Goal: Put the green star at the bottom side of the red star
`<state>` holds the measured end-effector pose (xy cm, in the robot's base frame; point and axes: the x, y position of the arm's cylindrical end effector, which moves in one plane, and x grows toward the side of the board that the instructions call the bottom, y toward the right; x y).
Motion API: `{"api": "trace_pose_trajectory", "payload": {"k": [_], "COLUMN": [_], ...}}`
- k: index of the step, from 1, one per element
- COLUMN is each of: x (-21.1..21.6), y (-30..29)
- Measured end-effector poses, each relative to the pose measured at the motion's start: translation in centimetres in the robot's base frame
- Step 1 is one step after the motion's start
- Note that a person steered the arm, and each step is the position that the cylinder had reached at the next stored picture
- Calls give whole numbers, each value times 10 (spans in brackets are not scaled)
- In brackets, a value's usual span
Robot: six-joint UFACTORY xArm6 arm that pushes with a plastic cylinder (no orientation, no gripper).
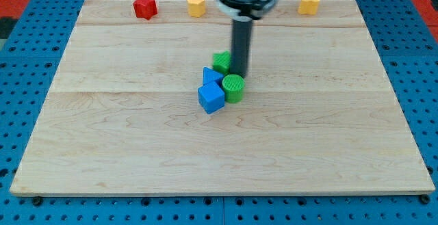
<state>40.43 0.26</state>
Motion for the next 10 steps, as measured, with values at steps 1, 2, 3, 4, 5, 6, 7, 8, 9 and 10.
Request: {"api": "trace_pose_trajectory", "payload": {"k": [1, 2, 3, 4, 5, 6, 7, 8, 9, 10], "x": [-11, -26, -27, -47, -55, -60, -72, -75, -75, -75], "y": [-52, -15, -16, -16, -37, -80, -59, -52, -77, -110]}}
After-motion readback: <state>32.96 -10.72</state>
